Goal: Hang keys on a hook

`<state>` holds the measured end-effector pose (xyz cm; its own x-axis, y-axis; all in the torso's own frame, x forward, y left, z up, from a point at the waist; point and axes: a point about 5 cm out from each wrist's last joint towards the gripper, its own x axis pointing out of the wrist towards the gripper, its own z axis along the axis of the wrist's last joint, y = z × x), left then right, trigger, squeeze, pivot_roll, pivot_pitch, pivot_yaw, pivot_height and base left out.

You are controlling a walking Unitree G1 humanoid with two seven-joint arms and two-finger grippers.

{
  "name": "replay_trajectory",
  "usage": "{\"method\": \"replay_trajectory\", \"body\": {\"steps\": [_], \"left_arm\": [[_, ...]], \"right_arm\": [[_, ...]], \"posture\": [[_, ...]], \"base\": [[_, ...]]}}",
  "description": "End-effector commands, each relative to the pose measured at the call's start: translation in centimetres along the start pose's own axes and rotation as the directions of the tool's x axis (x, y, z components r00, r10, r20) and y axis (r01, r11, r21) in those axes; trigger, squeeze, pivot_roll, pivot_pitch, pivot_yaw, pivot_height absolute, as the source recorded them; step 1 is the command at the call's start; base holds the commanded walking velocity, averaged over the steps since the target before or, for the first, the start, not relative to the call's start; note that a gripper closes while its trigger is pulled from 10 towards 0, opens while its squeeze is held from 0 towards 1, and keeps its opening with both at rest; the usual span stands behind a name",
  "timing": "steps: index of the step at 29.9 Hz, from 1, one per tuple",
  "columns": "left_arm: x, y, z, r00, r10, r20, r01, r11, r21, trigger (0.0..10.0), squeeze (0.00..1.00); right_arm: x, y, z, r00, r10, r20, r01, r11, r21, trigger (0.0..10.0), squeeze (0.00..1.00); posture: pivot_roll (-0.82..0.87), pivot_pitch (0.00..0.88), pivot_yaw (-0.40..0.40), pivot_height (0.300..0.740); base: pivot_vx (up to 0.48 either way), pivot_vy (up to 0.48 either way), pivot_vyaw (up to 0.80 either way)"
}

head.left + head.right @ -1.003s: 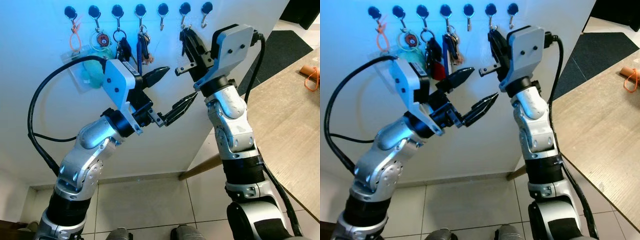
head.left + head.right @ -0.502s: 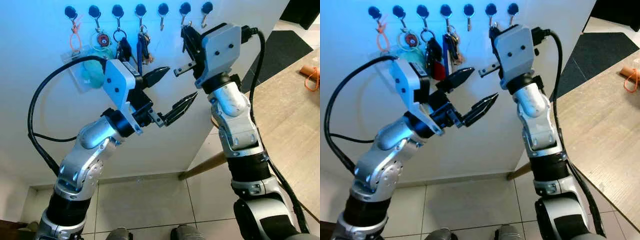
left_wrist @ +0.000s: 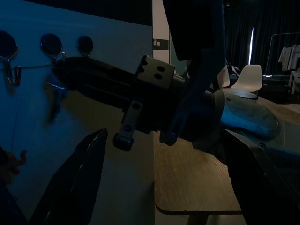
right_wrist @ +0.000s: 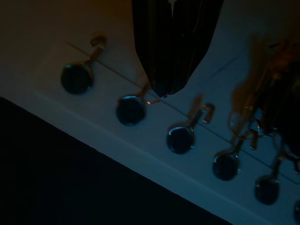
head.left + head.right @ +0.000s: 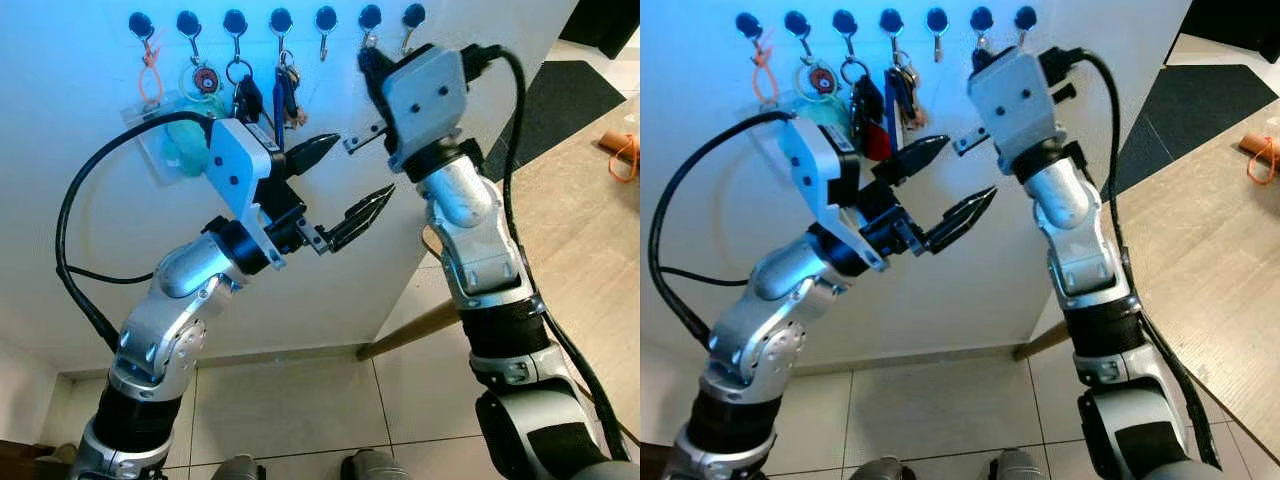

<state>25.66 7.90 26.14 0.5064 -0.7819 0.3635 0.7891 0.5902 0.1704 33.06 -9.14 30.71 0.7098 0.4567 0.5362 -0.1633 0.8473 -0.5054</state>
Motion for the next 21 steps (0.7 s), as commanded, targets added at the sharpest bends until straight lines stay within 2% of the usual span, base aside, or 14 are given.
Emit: {"method": "replay_trajectory", "body": {"steps": [1,9,10,12,14,15,18,21], "left_arm": [[0.1,-0.4,-0.2,1.000,-0.023,-0.015,0.023,1.000,-0.001,10.0,0.00],[0.1,-0.5,-0.2,0.999,-0.030,-0.017,0.030,1.000,-0.004,10.0,0.00],[0.1,-0.5,-0.2,0.999,-0.034,-0.019,0.034,0.999,-0.004,10.0,0.00],[0.1,-0.5,-0.3,0.999,-0.036,-0.019,0.036,0.999,-0.004,10.0,0.00],[0.1,-0.5,-0.3,0.999,-0.036,-0.019,0.036,0.999,-0.004,10.0,0.00],[0.1,-0.5,-0.2,0.999,-0.038,-0.018,0.038,0.999,-0.003,10.0,0.00],[0.1,-0.6,-0.2,0.999,-0.042,-0.017,0.042,0.999,-0.002,10.0,0.00],[0.1,-0.6,-0.2,0.999,-0.044,-0.018,0.044,0.999,-0.002,10.0,0.00]], "right_arm": [[0.3,0.5,0.8,0.999,0.044,0.026,-0.044,0.999,-0.018,10.0,0.00],[0.2,1.1,1.0,0.996,0.079,0.037,-0.080,0.997,0.016,10.0,0.00],[0.1,1.3,0.9,0.996,0.081,0.036,-0.083,0.995,0.061,10.0,0.00],[0.1,1.4,0.7,0.996,0.081,0.034,-0.084,0.992,0.094,10.0,0.00],[0.1,1.4,0.7,0.996,0.081,0.034,-0.084,0.992,0.094,10.0,0.00],[0.0,1.4,0.6,0.997,0.072,0.032,-0.076,0.986,0.145,10.0,0.00],[0.0,0.8,0.4,1.000,0.006,0.020,-0.013,0.929,0.370,10.0,0.00],[0.0,0.3,0.3,1.000,-0.023,0.013,0.015,0.897,0.441,10.0,0.00]], "posture": [[0.01,0.112,-0.016,0.740],[0.01,0.107,-0.017,0.740],[0.01,0.105,-0.015,0.740],[0.01,0.101,-0.014,0.740],[0.01,0.101,-0.014,0.740],[0.01,0.101,-0.013,0.740],[0.01,0.101,-0.013,0.740],[0.01,0.101,-0.013,0.740]], "base": [[0.000,0.000,0.00],[0.000,0.000,0.00],[0.000,0.000,0.00],[0.000,0.000,0.00],[0.000,0.000,0.00],[0.000,0.000,0.00],[0.000,0.000,0.00],[0.000,0.000,0.00]]}}
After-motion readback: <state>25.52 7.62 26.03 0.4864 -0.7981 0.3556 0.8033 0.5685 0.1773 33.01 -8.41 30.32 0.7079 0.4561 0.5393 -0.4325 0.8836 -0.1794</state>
